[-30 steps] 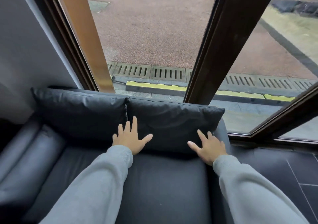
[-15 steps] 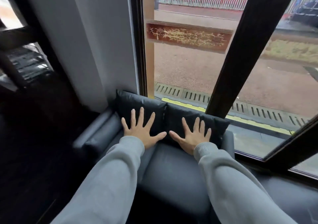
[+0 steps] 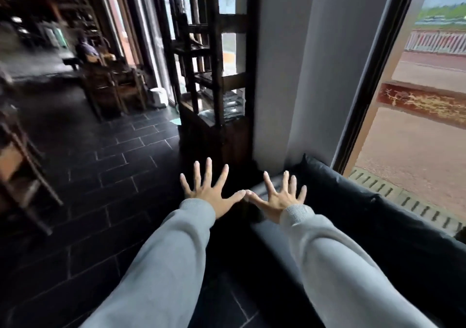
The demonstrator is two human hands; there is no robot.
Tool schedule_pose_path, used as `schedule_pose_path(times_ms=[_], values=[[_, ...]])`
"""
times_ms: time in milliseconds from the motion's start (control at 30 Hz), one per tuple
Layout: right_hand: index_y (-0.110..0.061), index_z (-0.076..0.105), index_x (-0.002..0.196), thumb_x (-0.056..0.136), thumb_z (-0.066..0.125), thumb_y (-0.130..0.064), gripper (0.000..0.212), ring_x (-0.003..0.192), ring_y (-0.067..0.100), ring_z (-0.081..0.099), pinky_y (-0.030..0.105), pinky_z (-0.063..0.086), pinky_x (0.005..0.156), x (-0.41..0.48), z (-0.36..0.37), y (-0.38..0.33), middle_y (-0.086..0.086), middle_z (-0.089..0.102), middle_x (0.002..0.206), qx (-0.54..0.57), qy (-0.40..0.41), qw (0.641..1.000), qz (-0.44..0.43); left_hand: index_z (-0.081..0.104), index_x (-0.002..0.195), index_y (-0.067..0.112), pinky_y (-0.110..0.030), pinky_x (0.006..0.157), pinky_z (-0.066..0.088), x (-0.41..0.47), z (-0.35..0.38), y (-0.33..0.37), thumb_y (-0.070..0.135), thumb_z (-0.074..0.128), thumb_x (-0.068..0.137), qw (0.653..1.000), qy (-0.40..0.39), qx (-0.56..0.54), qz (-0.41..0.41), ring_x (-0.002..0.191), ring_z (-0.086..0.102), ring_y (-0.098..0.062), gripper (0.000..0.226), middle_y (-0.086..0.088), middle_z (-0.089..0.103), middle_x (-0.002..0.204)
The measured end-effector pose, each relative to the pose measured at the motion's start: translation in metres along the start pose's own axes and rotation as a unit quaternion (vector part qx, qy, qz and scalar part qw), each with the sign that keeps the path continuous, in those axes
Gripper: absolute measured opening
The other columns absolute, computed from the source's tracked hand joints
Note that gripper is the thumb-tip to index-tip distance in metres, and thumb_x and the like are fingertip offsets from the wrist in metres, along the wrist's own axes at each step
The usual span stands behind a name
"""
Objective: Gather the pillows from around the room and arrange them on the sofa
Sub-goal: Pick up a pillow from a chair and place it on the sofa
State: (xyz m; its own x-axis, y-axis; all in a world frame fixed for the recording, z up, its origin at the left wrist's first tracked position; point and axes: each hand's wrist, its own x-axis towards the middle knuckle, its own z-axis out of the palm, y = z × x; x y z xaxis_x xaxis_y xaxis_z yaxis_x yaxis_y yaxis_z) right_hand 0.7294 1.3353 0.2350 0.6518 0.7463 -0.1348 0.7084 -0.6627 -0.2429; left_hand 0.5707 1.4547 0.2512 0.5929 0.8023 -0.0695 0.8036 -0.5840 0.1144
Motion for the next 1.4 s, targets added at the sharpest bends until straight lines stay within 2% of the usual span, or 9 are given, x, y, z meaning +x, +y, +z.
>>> schedule_pose_path(times_ms=[100, 233, 467, 633, 867, 1000, 1133, 1400], values=[[-0.047, -0.004, 0.161, 0.067, 0.006, -0.102, 0.109, 0.157, 0.034, -0.018, 0.061, -0.014, 0.119, -0.029, 0.015, -0.094, 0.015, -0.016, 0.171, -0.02, -0.001, 0.998, -0.057, -0.017, 0.156, 0.054, -0.066, 0.113, -0.026, -0.044, -0.02, -0.089, 0.103, -0.003, 0.063, 0.998, 0.018, -0.013, -0.058, 0.147, -0.043, -0.027, 0.106, 0.005, -0.041, 0.162], [-0.047, -0.01, 0.16, 0.066, 0.002, -0.102, 0.109, 0.156, 0.035, -0.021, 0.06, -0.018, 0.118, -0.087, 0.046, -0.218, 0.016, -0.019, 0.171, -0.03, -0.027, 0.988, -0.146, -0.019, 0.155, 0.055, -0.066, 0.113, -0.026, -0.124, -0.035, -0.214, 0.103, -0.009, 0.056, 0.989, 0.03, -0.022, -0.143, 0.146, -0.045, -0.028, 0.11, 0.005, -0.042, 0.162], [-0.05, -0.013, 0.159, 0.07, 0.003, -0.101, 0.104, 0.156, 0.035, -0.021, 0.062, -0.02, 0.117, -0.23, 0.121, -0.42, 0.015, -0.019, 0.171, -0.048, -0.087, 0.953, -0.285, -0.018, 0.154, 0.056, -0.066, 0.113, -0.025, -0.31, -0.042, -0.419, 0.096, 0.002, 0.073, 0.952, 0.044, -0.023, -0.301, 0.148, -0.041, -0.029, 0.092, 0.003, -0.036, 0.166], [-0.05, -0.012, 0.159, 0.07, 0.005, -0.1, 0.103, 0.156, 0.036, -0.021, 0.063, -0.02, 0.116, -0.328, 0.159, -0.544, 0.014, -0.018, 0.171, -0.054, -0.121, 0.911, -0.39, -0.017, 0.156, 0.054, -0.068, 0.115, -0.021, -0.442, -0.048, -0.534, 0.092, 0.005, 0.079, 0.907, 0.043, -0.016, -0.419, 0.15, -0.037, -0.032, 0.088, 0.002, -0.033, 0.168], [-0.049, -0.013, 0.159, 0.076, 0.007, -0.097, 0.099, 0.156, 0.034, -0.02, 0.061, -0.02, 0.117, -0.433, 0.207, -0.695, 0.012, -0.018, 0.171, -0.093, -0.146, 0.837, -0.52, -0.018, 0.155, 0.054, -0.068, 0.117, -0.016, -0.575, -0.033, -0.649, 0.092, 0.006, 0.081, 0.819, 0.043, -0.044, -0.571, 0.152, -0.033, -0.035, 0.087, 0.004, -0.031, 0.169], [-0.049, -0.014, 0.159, 0.077, 0.008, -0.097, 0.098, 0.156, 0.034, -0.021, 0.061, -0.021, 0.117, -0.467, 0.235, -0.771, 0.012, -0.019, 0.171, -0.09, -0.155, 0.794, -0.582, -0.022, 0.153, 0.054, -0.069, 0.114, -0.017, -0.607, -0.024, -0.71, 0.094, 0.001, 0.076, 0.777, 0.034, -0.07, -0.625, 0.152, -0.033, -0.036, 0.09, 0.004, -0.033, 0.168], [-0.049, -0.014, 0.159, 0.079, 0.011, -0.095, 0.096, 0.156, 0.034, -0.021, 0.062, -0.02, 0.118, -0.461, 0.262, -0.84, 0.012, -0.02, 0.171, -0.09, -0.169, 0.772, -0.607, -0.023, 0.152, 0.056, -0.069, 0.114, -0.017, -0.595, -0.023, -0.779, 0.095, 0.003, 0.076, 0.756, 0.046, -0.081, -0.648, 0.152, -0.033, -0.035, 0.089, 0.004, -0.034, 0.167], [-0.043, -0.014, 0.161, 0.08, 0.013, -0.094, 0.099, 0.158, 0.037, -0.01, 0.063, -0.013, 0.12, -0.386, 0.3, -0.989, 0.015, -0.011, 0.172, -0.13, -0.187, 0.784, -0.577, -0.026, 0.15, 0.056, -0.069, 0.115, -0.015, -0.526, -0.035, -0.913, 0.098, -0.007, 0.062, 0.749, 0.025, -0.074, -0.658, 0.152, -0.033, -0.035, 0.099, 0.001, -0.036, 0.166]])
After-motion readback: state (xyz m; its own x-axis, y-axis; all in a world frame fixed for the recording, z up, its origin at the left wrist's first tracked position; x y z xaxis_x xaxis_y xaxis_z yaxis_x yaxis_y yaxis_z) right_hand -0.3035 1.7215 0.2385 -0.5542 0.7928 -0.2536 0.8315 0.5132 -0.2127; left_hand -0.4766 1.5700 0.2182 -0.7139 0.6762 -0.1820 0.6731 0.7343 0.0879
